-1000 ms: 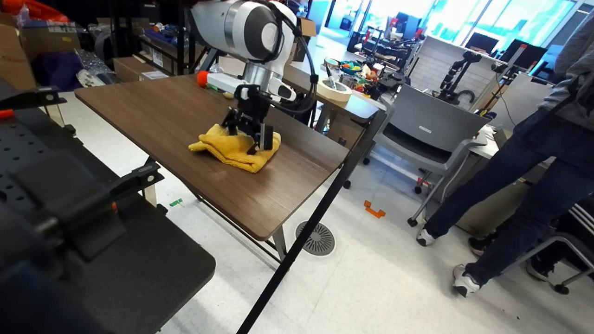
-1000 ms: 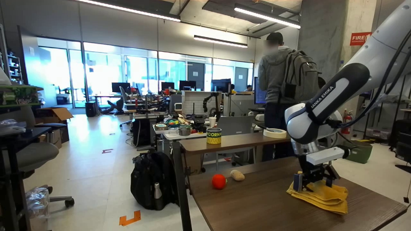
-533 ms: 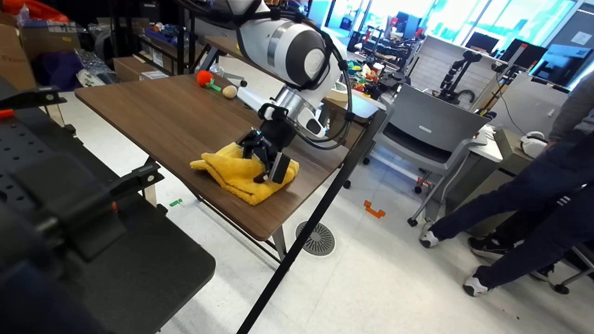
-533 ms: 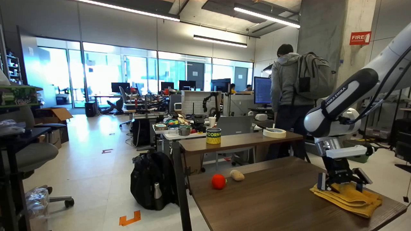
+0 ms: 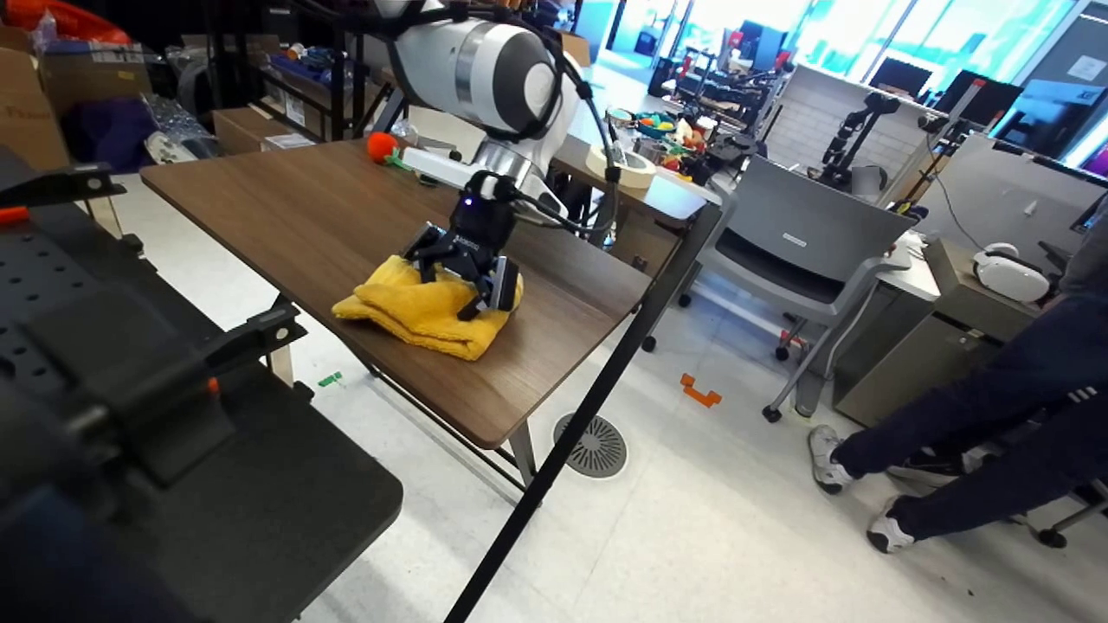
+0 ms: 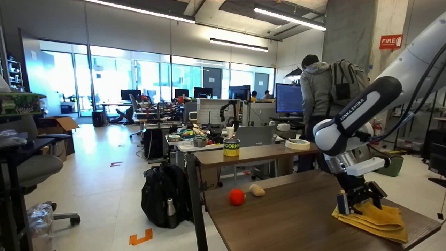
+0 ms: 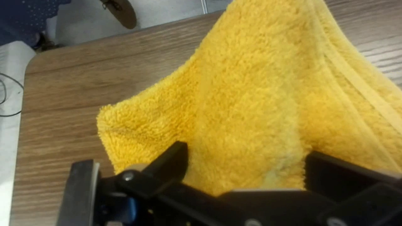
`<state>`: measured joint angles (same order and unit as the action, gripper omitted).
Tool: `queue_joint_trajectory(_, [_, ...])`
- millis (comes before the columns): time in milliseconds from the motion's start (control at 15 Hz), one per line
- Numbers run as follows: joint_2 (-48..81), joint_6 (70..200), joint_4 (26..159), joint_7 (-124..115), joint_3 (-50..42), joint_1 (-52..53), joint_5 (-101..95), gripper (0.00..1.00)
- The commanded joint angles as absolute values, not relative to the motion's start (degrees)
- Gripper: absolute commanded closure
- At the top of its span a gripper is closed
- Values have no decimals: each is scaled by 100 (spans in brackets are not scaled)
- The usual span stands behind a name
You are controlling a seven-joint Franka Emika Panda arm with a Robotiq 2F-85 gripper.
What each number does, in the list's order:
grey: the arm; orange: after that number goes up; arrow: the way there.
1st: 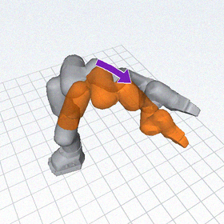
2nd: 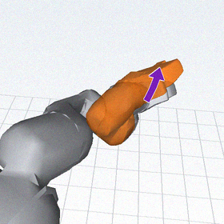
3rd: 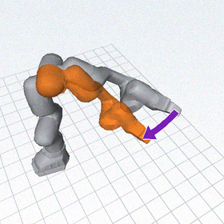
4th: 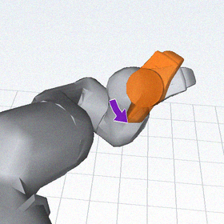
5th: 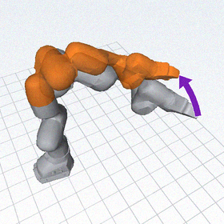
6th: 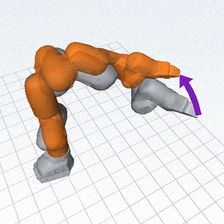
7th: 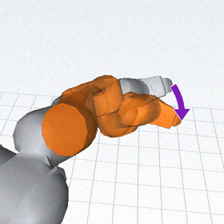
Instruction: Use the towel to clean the table and move the plush toys to the right
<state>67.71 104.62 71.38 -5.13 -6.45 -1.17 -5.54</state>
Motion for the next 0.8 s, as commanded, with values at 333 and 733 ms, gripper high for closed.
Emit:
queue_joint_trajectory(333, [7222,11224,7432,-1054,-840,674,-1392,0])
queue_joint_trajectory(733, [7142,11674,7323,-1252,-1001,-95,-966,0])
